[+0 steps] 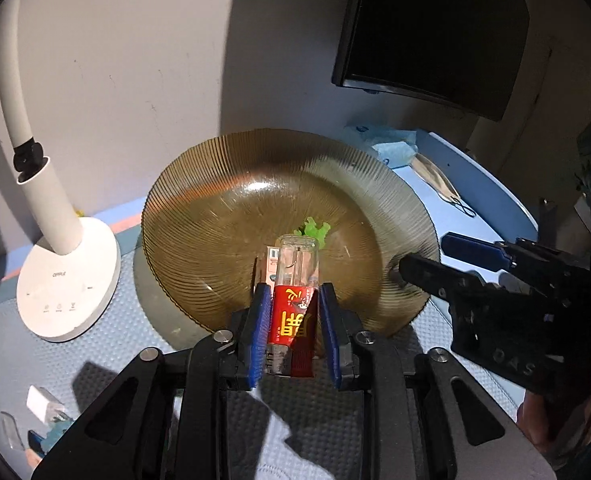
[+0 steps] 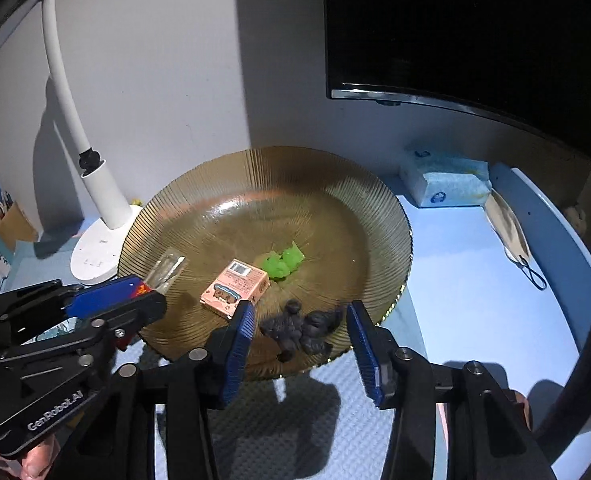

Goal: Organize rigid objects
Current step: 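Carry lighter and figurine to the amber bowl and release both, then grasp the clear plastic cup with the left tool while the right tool grasps the dark-haired figure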

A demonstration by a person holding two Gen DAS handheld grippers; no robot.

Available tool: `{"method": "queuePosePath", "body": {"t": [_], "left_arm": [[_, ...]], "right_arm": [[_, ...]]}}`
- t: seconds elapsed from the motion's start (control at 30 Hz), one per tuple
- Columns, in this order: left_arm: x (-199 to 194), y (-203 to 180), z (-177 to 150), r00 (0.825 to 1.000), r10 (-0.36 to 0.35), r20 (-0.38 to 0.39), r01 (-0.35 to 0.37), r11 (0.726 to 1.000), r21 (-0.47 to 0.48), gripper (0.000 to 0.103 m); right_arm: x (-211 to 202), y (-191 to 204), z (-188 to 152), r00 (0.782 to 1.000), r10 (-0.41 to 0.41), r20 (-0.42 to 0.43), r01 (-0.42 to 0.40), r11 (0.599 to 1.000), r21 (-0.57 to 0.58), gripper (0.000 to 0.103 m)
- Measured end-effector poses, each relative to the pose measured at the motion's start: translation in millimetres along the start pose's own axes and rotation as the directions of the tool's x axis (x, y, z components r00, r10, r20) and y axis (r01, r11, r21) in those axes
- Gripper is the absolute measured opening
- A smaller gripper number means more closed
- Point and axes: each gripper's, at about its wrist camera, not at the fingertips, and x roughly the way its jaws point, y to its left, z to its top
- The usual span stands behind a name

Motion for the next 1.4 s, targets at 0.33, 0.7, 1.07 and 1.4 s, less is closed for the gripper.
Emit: {"method": "queuePosePath", "body": {"t": [0.33,0.7,1.07,1.4], "left_arm": [[-105,44,-27,0.978,0.064,0.200,-0.041,0.992,-0.117,0.067],[-207,115,-125,0.945,0.224,0.239,-0.146,0.941,-0.305,0.072],[-178,202,-217,0.927,0.376,0.004,-0.323,0.802,-0.503,0.082],[-161,210,-232,0.930,0.365,-0.029,-0.330,0.802,-0.498,0.082]], "right_arm": [[-59,-29,-19,0.994,0.066,0.090,-0.079,0.985,0.152,0.067],[-97,63,-44,0.967,0.234,0.101,-0.239,0.970,0.047,0.080],[-27,141,-113,0.927,0.374,-0.011,-0.374,0.927,-0.018,0.080],[-2,142,-122,0.923,0.380,-0.060,-0.381,0.924,-0.008,0.082]]}}
